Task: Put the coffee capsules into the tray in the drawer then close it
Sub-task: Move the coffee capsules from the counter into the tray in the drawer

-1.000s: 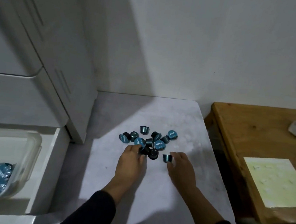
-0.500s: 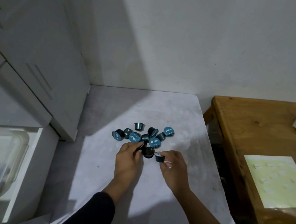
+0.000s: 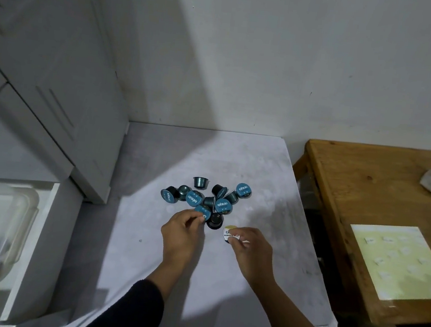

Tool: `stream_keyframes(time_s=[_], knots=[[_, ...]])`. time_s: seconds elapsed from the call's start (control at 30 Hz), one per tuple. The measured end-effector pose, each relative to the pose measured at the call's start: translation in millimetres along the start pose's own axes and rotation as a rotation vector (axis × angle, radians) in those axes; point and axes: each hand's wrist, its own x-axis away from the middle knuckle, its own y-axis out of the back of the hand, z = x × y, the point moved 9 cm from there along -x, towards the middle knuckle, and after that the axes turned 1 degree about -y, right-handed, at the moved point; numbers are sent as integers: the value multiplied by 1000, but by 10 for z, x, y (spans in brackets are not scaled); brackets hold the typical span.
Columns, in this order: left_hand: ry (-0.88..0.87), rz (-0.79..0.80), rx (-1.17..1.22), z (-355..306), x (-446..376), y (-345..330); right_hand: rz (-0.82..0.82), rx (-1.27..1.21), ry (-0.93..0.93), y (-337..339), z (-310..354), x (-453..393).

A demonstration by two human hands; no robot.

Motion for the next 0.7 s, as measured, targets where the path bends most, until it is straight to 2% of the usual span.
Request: stream_keyframes(time_s=[0.17,0.33,0.53,0.63,0.7], knots=[[128,-53,118,15,39,24,53,-10,-76,-42,-75,20],[152,-64,191,-32,140,188,90,-268,-219,-55,-10,72],[40,-8,273,-291,171,676,134,-470,-137,16,685,51],[-48,-1,312,-530,166,1132,211,-652,-95,-21,1197,97],[-102,18,286,-681,147,1493,265,-673,-52,-95,1547,138]])
